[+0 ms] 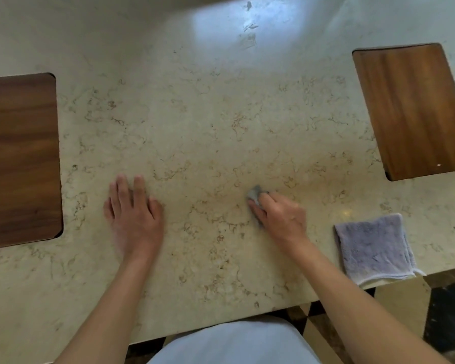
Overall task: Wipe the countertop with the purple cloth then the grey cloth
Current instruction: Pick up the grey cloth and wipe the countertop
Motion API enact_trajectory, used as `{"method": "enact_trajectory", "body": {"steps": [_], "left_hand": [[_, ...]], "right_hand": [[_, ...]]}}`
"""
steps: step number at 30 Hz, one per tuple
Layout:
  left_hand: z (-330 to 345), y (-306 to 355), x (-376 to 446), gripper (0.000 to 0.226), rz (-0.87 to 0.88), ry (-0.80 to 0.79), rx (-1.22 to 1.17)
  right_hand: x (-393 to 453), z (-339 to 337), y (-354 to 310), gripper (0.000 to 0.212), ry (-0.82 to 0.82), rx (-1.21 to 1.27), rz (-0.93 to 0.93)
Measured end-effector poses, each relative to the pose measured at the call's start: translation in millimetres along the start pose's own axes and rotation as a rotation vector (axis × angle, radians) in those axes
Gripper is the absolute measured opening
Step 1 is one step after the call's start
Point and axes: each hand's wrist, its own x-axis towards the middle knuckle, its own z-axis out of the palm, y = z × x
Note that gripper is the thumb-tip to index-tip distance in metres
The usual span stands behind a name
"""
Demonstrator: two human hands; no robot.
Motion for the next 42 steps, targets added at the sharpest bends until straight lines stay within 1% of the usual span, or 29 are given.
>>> {"method": "enact_trajectory", "body": {"steps": [1, 4, 6, 7, 8, 9, 11, 13, 15, 16, 17, 18, 19, 20, 21, 23, 25, 27, 28, 29, 30, 32, 34, 35, 36, 37, 39, 40, 42], "left_hand": [[0, 0, 0, 0.057, -0.002, 0.0, 0.0], [-1, 1, 1, 0.057, -0.005, 0.0, -0.004], [-1, 2, 1, 0.057, -0.007, 0.002, -0.008], [-1, 3, 1, 0.057, -0.007, 0.005, -0.006], [-2, 3, 0, 0.057, -0.009, 0.005, -0.002], [-2, 3, 0, 0.057, -0.006, 0.003, 0.004], [-2, 2, 1, 0.056, -0.003, -0.006, 0.011], [0, 0, 2, 0.056, 0.006, -0.005, 0.001], [0, -2, 1, 0.055, 0.013, 0.004, -0.004], [0, -2, 1, 0.055, 0.013, 0.002, -0.007], [0, -3, 1, 0.055, 0.014, -0.001, -0.009], [-1, -3, 0, 0.056, 0.015, -0.002, -0.007], [-1, -3, -1, 0.055, 0.017, 0.001, -0.003], [0, -3, -1, 0.055, 0.017, 0.006, 0.002], [0, -3, 0, 0.056, 0.016, 0.009, 0.006], [0, -1, 1, 0.059, 0.01, 0.01, 0.005], [0, 1, 1, 0.059, 0.006, 0.01, 0.0], [0, 2, 0, 0.059, 0.005, 0.01, 0.002], [0, 2, 0, 0.058, 0.008, 0.013, 0.004], [0, 1, 1, 0.058, 0.01, 0.019, 0.001], [1, -1, 1, 0.057, 0.009, 0.028, -0.01], [3, -3, 2, 0.054, 0.006, 0.053, -0.05], [4, -5, 1, 0.051, 0.013, 0.09, -0.096], [4, -6, 1, 0.051, 0.013, 0.102, -0.116], [4, -7, 1, 0.052, 0.008, 0.106, -0.129], [5, -7, 1, 0.052, 0.005, 0.101, -0.134], [4, -6, 1, 0.053, 0.003, 0.089, -0.125], [4, -6, 1, 0.054, 0.001, 0.084, -0.12], [3, -4, 2, 0.054, -0.002, 0.076, -0.106]], "right_hand": [[10, -3, 17, 0.04, 0.022, -0.025, 0.054], [42, -10, 50, 0.044, 0.059, -0.118, 0.361], [53, -7, 41, 0.04, 0.115, -0.132, 0.518], [56, -5, 24, 0.04, 0.128, -0.114, 0.559], [55, -2, 1, 0.04, 0.134, -0.073, 0.55], [50, 4, -27, 0.037, 0.128, -0.008, 0.488], [27, 21, -87, 0.028, 0.084, 0.059, 0.303], [14, 27, -126, 0.028, 0.021, 0.106, 0.134], [14, 31, -121, 0.029, 0.012, 0.114, -0.1], [22, 27, -107, 0.027, -0.027, 0.113, -0.2], [33, 21, -87, 0.027, -0.08, 0.125, -0.214], [49, 13, -66, 0.033, -0.094, 0.124, -0.106], [69, 4, -42, 0.045, -0.097, 0.073, 0.057], [86, -5, -16, 0.051, -0.075, 0.017, 0.201], [100, -13, 8, 0.047, -0.005, -0.028, 0.307], [120, -25, 37, 0.036, 0.128, -0.097, 0.445], [132, -18, 24, 0.039, 0.209, -0.075, 0.512], [135, 0, -21, 0.051, 0.218, -0.021, 0.469], [130, 10, -51, 0.051, 0.173, -0.002, 0.382], [121, 19, -80, 0.04, 0.103, 0.03, 0.27], [107, 25, -109, 0.023, 0.037, 0.061, 0.138], [70, 31, -151, 0.006, -0.065, 0.122, -0.158], [59, 34, -149, 0.012, -0.071, 0.149, -0.422], [66, 35, -136, 0.012, -0.08, 0.149, -0.504], [79, 33, -123, 0.012, -0.081, 0.141, -0.529], [95, 29, -109, 0.014, -0.057, 0.112, -0.498], [132, 23, -82, 0.008, 0.059, 0.046, -0.324], [150, 20, -72, 0.009, 0.105, 0.026, -0.217], [179, 20, -62, 0.028, 0.17, 0.0, -0.092]]}}
